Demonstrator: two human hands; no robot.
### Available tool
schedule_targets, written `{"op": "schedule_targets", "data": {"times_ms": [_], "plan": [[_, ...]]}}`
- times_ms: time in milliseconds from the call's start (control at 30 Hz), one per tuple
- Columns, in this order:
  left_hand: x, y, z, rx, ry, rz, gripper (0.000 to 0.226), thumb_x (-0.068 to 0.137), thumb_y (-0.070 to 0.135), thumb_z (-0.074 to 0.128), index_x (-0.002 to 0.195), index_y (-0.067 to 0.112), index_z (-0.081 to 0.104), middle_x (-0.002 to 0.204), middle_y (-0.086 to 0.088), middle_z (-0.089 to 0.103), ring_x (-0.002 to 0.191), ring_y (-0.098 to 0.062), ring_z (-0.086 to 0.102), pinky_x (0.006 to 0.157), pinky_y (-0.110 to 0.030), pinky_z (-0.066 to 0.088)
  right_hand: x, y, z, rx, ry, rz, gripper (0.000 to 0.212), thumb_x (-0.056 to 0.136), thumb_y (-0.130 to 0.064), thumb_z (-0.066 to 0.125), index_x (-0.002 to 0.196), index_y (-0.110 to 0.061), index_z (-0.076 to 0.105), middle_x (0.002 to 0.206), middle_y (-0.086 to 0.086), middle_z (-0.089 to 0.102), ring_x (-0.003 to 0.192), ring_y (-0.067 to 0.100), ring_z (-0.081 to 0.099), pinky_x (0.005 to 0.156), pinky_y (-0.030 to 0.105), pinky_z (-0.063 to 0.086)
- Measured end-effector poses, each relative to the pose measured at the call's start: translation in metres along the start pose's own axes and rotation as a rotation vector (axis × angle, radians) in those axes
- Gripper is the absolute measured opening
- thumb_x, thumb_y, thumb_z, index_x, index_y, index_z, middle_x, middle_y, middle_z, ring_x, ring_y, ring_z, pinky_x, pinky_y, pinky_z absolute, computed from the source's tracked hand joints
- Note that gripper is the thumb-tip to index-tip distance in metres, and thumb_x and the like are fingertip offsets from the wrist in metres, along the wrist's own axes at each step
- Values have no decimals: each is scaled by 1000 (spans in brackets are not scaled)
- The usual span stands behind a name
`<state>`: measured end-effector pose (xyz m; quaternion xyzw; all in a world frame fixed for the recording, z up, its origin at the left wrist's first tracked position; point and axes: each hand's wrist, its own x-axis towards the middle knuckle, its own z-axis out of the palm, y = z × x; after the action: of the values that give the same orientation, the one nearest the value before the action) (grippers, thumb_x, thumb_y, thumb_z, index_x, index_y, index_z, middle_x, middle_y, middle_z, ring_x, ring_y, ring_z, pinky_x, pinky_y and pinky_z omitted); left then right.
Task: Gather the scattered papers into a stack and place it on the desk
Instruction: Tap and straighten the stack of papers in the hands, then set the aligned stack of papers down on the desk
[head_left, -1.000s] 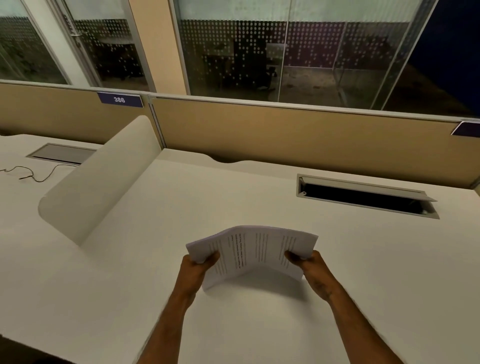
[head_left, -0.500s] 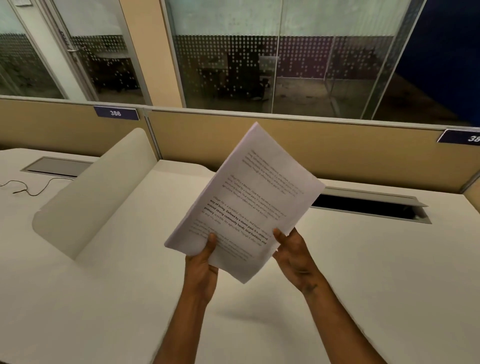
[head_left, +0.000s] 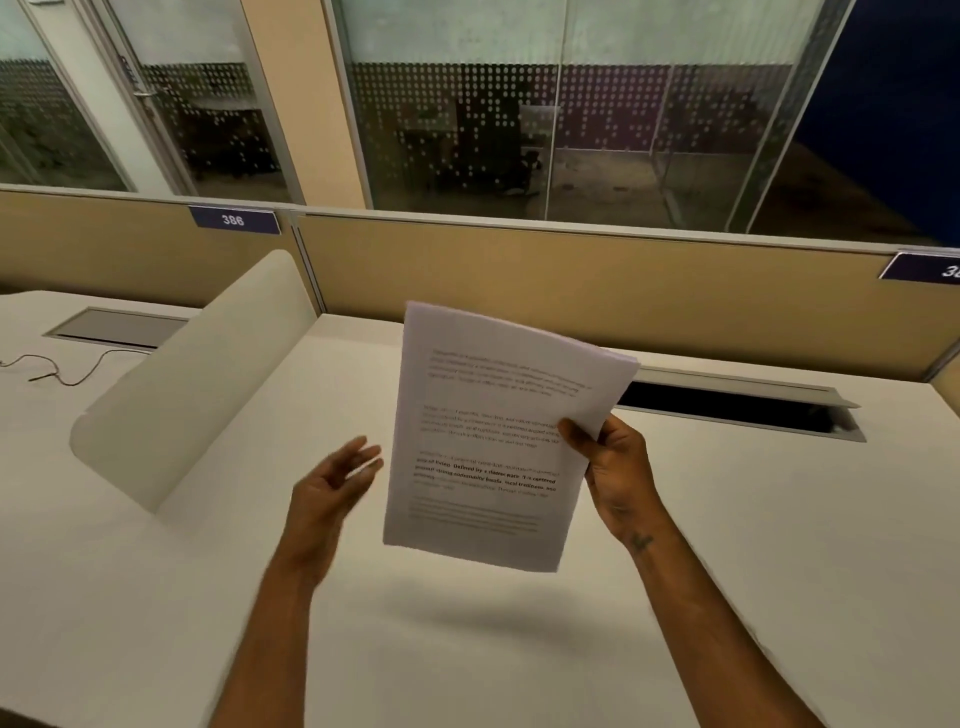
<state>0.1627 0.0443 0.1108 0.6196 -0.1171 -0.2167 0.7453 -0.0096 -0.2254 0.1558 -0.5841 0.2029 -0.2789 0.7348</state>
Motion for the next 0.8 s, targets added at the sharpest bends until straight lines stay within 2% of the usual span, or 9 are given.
{"op": "schedule_targets", "data": {"times_ms": [67,100,167,267,400,467,633,733,800], "plan": [[5,16,9,173,-125,48,65,80,15,82,139,25,58,130,3,72,114,-7,71,92,-24,59,1,3,0,-59,-27,16,21,79,-33,71,100,-32,75,102,-1,78,93,28,74,78,43,63],[5,21,20,208,-197,50,67,78,18,85,139,26,58,129,5,73,116,-10,71,90,-25,60,1,5,1,-82,-42,23,22,79,-34,71,101,-33,75,102,-2,78,92,26,75,78,42,64],[3,21,43,204,-242,71,48,80,28,82,126,26,69,122,1,77,110,-20,74,86,-33,63,0,10,3,-119,-63,32,22,80,-37,70,101,-33,74,102,-2,78,90,24,75,76,39,64],[0,8,63,150,-127,96,19,88,37,72,104,30,78,109,-4,81,96,-28,78,75,-35,64,-1,19,3,-123,-71,47,21,81,-39,70,101,-35,74,102,-3,79,91,23,75,69,31,63],[-8,-20,65,143,-56,69,16,93,40,65,100,34,78,104,0,81,92,-22,78,70,-27,63,-5,40,-3,-141,-80,91,25,82,-40,70,105,-33,73,104,-2,78,91,20,75,67,25,61],[-12,-39,62,160,-24,27,20,93,43,63,104,35,77,107,2,81,95,-18,78,72,-26,62,-8,57,-6,-156,-82,122,26,84,-42,69,108,-32,73,107,-2,78,92,18,75,69,24,60],[-15,-85,53,203,1,-90,38,96,43,58,128,25,66,118,6,77,108,-14,73,87,-30,62,-12,93,-9,-166,-37,214,28,85,-42,69,111,-32,73,109,-3,78,96,17,75,73,25,61],[-20,-112,50,243,2,-134,35,102,39,51,135,30,59,122,11,74,112,-7,69,92,-25,56,-17,120,-15,-210,-19,296,21,92,-38,65,111,-33,73,111,-5,78,100,16,74,80,27,61],[-21,-128,49,285,36,-174,26,105,35,48,128,34,59,121,8,73,113,-9,67,90,-23,53,-22,139,-18,-238,10,340,20,99,-31,58,114,-33,70,113,-6,77,105,14,73,85,26,60]]}}
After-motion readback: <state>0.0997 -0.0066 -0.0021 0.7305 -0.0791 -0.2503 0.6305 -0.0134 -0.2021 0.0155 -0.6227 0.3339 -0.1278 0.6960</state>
